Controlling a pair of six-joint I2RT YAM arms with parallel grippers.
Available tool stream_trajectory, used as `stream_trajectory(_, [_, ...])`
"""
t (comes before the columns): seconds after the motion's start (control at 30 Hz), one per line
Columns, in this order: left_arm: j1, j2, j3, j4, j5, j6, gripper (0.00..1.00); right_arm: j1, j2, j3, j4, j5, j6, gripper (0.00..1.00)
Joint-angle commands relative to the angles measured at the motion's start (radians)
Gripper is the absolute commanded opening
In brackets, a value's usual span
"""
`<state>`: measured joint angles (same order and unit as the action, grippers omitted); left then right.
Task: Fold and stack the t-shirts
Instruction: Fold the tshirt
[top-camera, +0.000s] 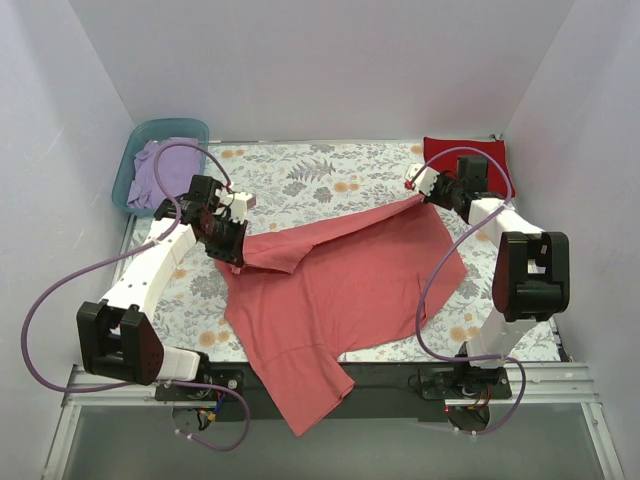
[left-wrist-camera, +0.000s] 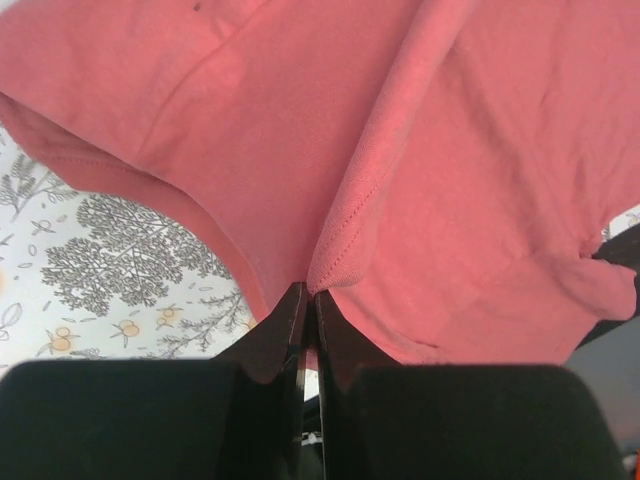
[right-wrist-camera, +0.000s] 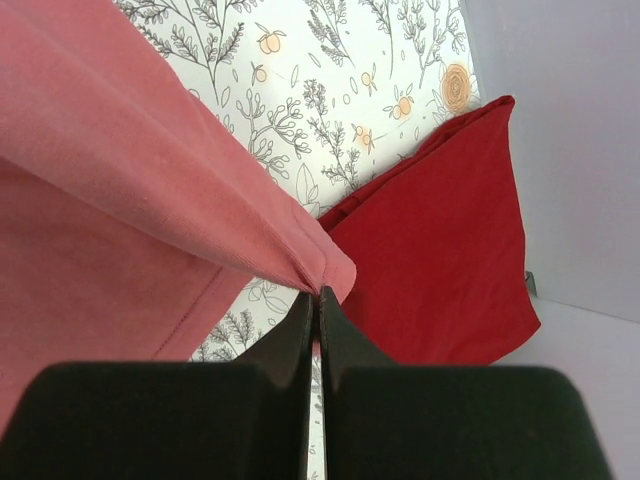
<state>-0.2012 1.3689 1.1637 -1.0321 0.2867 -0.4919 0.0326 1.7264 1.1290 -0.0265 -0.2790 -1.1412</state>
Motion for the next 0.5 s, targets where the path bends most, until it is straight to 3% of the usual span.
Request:
stream_trajectory(0.0, [-0.001, -0.03, 0.005, -0.088, 0.06, 0.015, 0.0, -0.017, -0.059, -0.011, -0.027, -0.031, -0.061, 0.01])
stream_trajectory(0.47, [-0.043, -0.018, -0.049, -0.077, 0.101, 0.029, 0.0, -0.022, -0.028, -0.043, -0.073, -0.019, -0.13, 0.01])
